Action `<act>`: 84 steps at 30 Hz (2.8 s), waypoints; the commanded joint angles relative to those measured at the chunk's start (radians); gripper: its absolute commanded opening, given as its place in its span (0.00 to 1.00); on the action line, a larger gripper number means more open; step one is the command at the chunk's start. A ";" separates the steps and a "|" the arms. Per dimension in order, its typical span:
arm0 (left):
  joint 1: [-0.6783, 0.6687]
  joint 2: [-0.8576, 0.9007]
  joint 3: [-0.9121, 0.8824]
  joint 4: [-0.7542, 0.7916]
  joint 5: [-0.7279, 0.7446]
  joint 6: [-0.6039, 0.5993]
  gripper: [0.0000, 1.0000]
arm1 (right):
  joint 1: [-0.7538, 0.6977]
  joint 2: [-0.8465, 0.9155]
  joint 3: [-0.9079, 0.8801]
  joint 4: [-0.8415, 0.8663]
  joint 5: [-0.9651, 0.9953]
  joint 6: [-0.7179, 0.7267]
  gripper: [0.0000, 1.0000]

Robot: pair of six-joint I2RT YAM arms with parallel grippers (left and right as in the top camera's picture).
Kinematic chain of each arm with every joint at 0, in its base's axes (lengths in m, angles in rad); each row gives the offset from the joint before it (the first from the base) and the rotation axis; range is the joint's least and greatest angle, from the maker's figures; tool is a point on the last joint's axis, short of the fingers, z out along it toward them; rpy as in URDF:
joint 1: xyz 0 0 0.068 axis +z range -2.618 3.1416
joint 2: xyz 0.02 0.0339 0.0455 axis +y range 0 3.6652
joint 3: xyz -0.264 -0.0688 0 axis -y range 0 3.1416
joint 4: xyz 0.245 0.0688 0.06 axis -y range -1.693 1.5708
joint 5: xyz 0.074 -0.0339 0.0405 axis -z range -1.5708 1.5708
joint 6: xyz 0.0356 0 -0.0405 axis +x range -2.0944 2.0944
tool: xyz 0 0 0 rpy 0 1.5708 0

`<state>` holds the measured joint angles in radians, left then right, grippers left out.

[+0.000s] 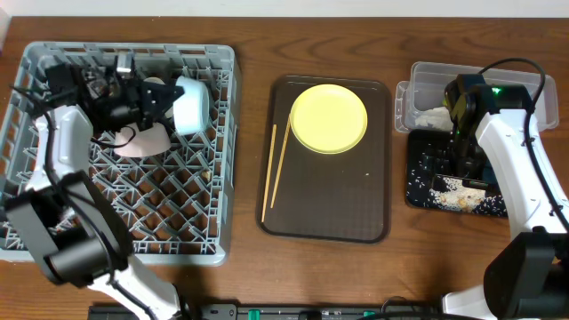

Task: Sort waste into correct bins and load items into the dishwasher
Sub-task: 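Carry the blue bowl left and set it in the rack, then reach the left gripper to the chopsticks on the brown tray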

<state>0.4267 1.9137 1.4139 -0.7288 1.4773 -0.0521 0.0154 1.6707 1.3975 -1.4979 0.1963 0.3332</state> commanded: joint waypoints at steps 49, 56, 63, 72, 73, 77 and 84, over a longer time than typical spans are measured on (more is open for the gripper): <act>-0.450 -0.495 0.002 -0.253 -1.139 -0.035 0.88 | -0.011 0.001 0.002 0.006 0.013 0.010 1.00; -0.723 -0.420 0.002 -0.264 -1.280 -0.093 0.89 | -0.011 0.001 0.002 0.013 0.013 0.010 0.99; -0.879 -0.265 0.002 -0.260 -1.288 -0.111 0.89 | -0.011 0.001 0.002 0.018 0.013 0.010 0.99; -0.904 -0.059 0.002 -0.146 -1.317 -0.227 0.89 | -0.011 0.001 0.002 0.018 0.013 0.010 0.99; -0.904 -0.043 0.002 -0.128 -1.315 -0.227 0.88 | -0.011 0.001 0.002 0.018 0.013 0.010 0.99; -0.908 0.017 0.002 -0.061 -1.311 -0.227 0.86 | -0.011 0.001 0.002 0.018 0.013 0.010 0.99; -0.909 0.105 0.002 -0.013 -1.310 -0.243 0.84 | -0.011 0.001 0.002 0.018 0.013 0.010 0.99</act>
<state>-0.4789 1.9842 1.4136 -0.7471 0.1795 -0.2813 0.0154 1.6707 1.3975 -1.4799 0.1963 0.3328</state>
